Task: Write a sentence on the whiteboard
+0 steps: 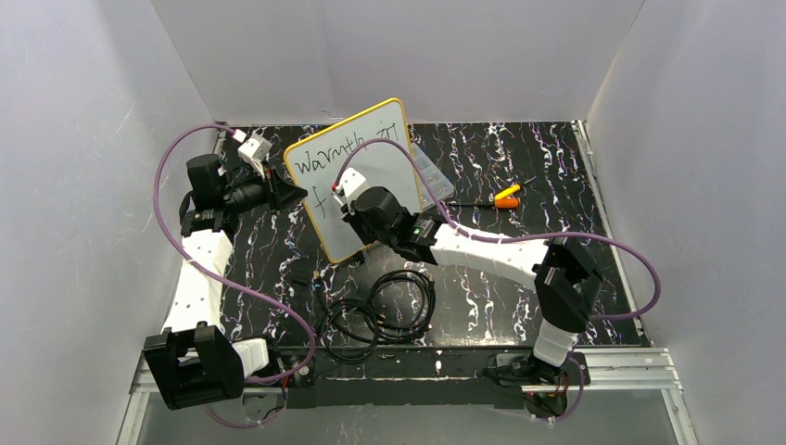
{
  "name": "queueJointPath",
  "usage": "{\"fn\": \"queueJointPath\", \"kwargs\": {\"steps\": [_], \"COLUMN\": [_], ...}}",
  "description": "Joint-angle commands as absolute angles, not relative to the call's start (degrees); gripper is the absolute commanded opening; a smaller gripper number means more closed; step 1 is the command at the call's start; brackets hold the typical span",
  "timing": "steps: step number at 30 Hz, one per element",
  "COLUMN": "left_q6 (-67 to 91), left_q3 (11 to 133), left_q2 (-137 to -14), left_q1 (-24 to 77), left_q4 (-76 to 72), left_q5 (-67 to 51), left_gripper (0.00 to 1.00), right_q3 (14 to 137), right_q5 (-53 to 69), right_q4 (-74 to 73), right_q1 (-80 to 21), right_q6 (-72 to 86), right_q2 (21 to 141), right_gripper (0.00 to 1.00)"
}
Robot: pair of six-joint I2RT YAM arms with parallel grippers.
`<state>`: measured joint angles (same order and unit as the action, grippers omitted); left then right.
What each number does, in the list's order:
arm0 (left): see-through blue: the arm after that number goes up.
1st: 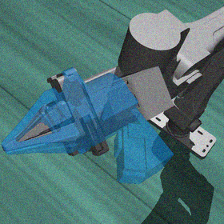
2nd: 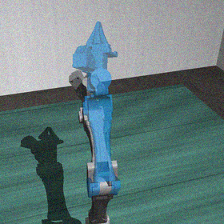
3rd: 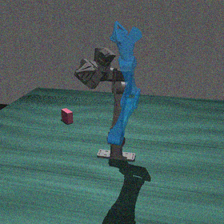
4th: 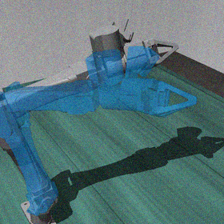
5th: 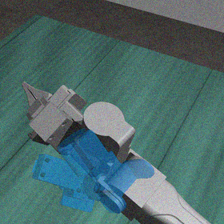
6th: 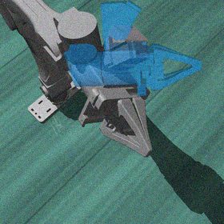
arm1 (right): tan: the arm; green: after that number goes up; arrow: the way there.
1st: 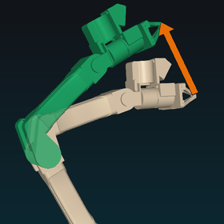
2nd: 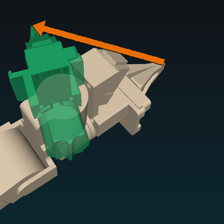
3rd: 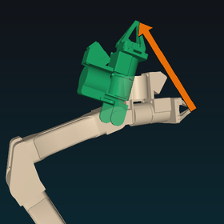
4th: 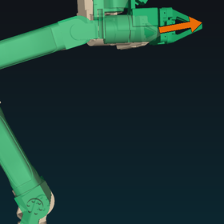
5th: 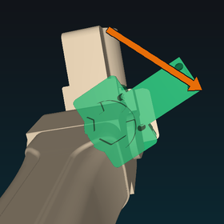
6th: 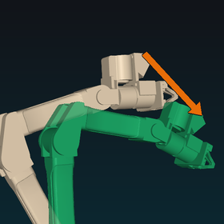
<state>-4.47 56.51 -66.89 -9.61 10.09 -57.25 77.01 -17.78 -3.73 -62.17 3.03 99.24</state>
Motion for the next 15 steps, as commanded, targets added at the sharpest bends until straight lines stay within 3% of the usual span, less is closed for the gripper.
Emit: {"fn": "queueJointPath", "kwargs": {"steps": [1,15], "left_q6": [-4.0,-4.1], "left_q3": [56.1,56.1], "left_q2": [-65.4,-65.3], "left_q1": [-9.0,-9.0], "left_q4": [11.8,11.8], "left_q5": [-58.9,-58.9], "left_gripper": [0.00,0.00], "right_q3": [79.5,82.2], "right_q5": [-17.2,-16.8], "right_q4": [-3.2,-5.6], "right_q1": [-61.7,-61.5], "right_q6": [2.6,0.6], "right_q2": [100.1,102.3], "right_gripper": [0.01,0.01]}}
